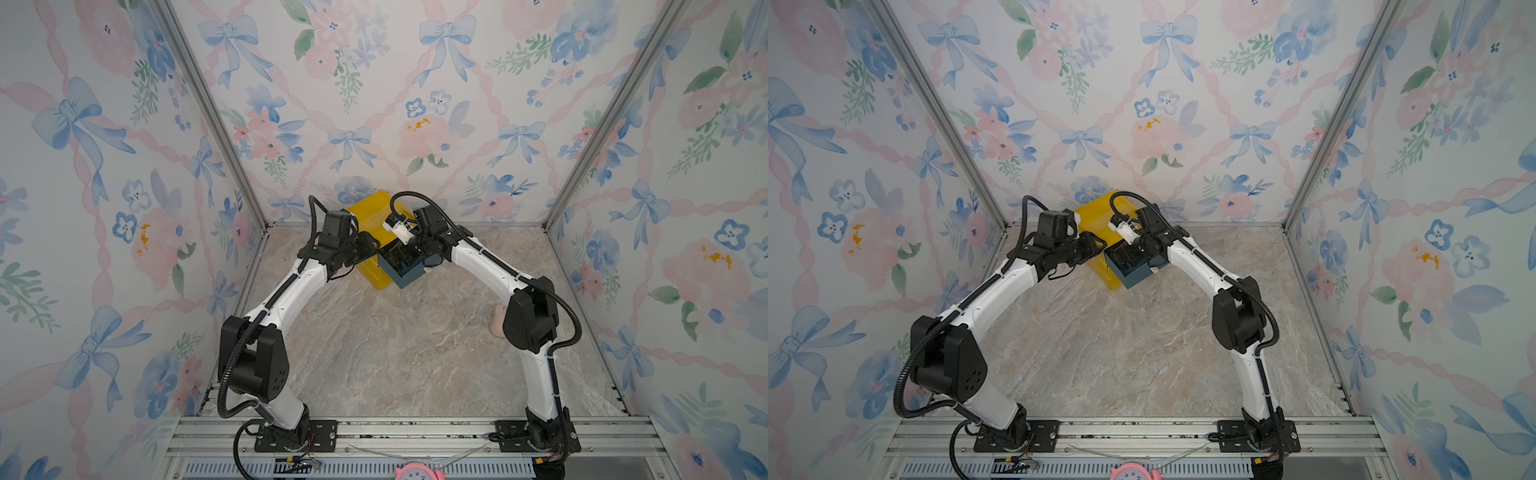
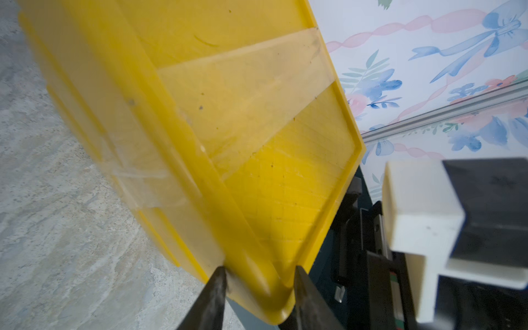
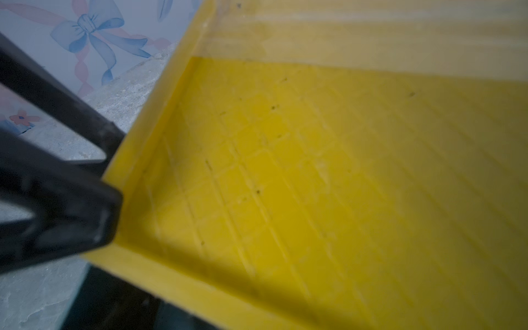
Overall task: Take the mice out of the drawer
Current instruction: Open the drawer in the storage box, then move the mouse to the drawer.
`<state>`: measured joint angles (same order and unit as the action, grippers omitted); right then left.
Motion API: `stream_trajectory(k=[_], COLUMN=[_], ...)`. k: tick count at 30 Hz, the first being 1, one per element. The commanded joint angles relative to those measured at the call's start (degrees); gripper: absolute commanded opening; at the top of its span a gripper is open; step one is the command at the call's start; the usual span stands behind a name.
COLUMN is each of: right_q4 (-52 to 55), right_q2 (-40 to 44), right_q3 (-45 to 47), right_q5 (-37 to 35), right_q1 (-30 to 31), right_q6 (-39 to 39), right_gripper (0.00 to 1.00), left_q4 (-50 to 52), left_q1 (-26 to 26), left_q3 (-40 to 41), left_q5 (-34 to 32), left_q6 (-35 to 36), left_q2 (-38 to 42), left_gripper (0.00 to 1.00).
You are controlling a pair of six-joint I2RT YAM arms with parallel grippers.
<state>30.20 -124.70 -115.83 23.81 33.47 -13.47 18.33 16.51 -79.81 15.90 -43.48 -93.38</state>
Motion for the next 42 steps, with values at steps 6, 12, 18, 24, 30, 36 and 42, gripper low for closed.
stream_trajectory(k=[6, 12, 18, 24, 30, 36, 42], right_q4=[-8.76, -11.11, -3.14, 1.56, 3.97, 2.14, 4.13], right_q2=[11.94, 17.2, 11.63, 10.2, 8.71, 8.61, 5.66], right_q3=[13.34, 18.29, 10.62, 7.32, 5.19, 6.07, 1.77], right_q5=[6.34, 1.81, -5.88, -7.33, -15.2, -20.03, -21.5], right_q1=[3.63, 5.57, 3.4, 3.26, 3.79, 5.96, 6.9], right_q6=[0.0, 5.17, 8.6, 6.57, 17.81, 28.32, 33.05], right_gripper=[0.86, 0.86, 0.85, 0.87, 0.9, 0.92, 0.94], left_q4=[1.1, 1.29, 1.35, 1.36, 1.36, 1.36, 1.27], left_q1=[-4.16, -5.32, -4.49, -4.29, -2.75, -0.37, 2.44], left_q3=[3.33, 3.53, 3.14, 3.37, 4.52, 7.49, 10.59], left_q5=[-0.11, 2.04, 3.35, 3.51, 3.36, 0.7, 0.96], left_q6=[1.36, 3.16, 3.06, 3.05, 1.65, -0.7, -2.51], left_q2=[1.5, 2.12, 1.21, 1.88, 4.51, 8.64, 9.92], left_gripper=[0.41, 0.42, 0.41, 0.41, 0.43, 0.43, 0.41])
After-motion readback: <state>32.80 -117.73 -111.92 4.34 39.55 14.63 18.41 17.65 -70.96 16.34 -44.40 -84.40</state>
